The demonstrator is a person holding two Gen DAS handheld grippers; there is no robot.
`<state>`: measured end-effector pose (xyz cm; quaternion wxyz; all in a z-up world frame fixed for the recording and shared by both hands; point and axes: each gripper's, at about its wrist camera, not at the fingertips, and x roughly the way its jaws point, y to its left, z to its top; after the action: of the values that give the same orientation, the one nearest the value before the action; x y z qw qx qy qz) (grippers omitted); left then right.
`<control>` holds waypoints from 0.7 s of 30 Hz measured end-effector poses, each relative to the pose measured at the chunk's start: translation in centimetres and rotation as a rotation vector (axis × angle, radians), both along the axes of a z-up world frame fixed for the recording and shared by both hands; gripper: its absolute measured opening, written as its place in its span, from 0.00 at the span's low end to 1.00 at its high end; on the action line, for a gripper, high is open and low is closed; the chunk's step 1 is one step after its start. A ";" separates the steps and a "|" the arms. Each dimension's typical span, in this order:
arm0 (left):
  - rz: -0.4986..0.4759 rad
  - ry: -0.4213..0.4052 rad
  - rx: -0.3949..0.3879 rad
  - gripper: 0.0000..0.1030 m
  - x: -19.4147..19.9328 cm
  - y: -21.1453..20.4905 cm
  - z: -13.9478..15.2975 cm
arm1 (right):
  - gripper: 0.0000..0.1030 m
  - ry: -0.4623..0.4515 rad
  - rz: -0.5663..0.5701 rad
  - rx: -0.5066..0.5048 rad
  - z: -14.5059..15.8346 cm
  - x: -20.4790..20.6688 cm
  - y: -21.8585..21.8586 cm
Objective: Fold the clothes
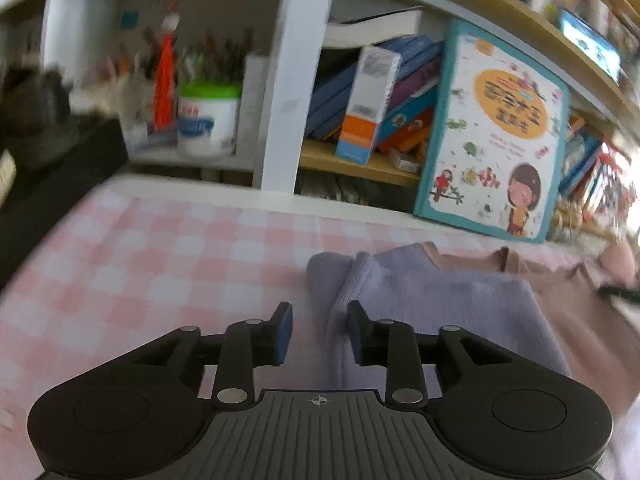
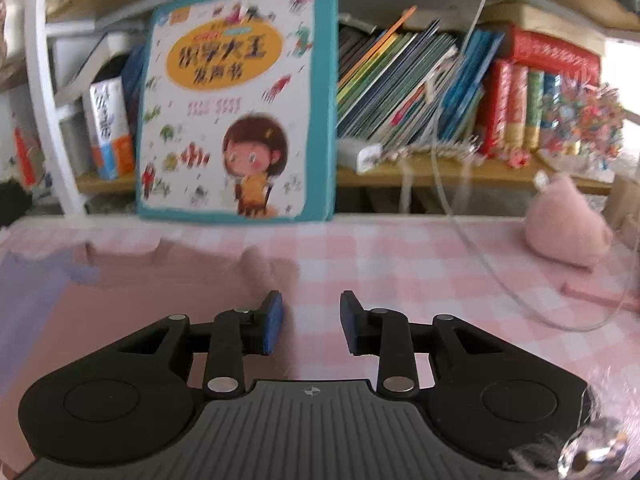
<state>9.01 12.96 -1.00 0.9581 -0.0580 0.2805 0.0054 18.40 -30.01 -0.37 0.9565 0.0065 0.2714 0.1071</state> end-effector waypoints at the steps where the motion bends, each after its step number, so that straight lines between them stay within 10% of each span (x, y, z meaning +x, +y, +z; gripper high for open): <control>1: -0.019 -0.017 0.032 0.52 -0.2 -0.4 0.3 | 0.28 -0.014 0.003 0.012 0.3 0.0 -0.1; 9: -0.086 0.002 0.136 0.63 1.9 -2.3 0.1 | 0.27 0.032 0.090 -0.009 -0.1 1.5 2.0; 14: -0.082 0.069 -0.008 0.07 3.0 -0.9 -0.8 | 0.04 0.113 0.089 0.074 -0.8 2.5 1.4; 21: -0.036 -0.046 -0.105 0.05 2.0 0.2 0.9 | 0.04 0.046 0.071 0.221 0.3 1.9 -0.6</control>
<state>10.98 13.20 -0.06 0.9599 -0.1032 0.2592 -0.0278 20.33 -30.63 -0.11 0.9390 0.1048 0.2800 0.1701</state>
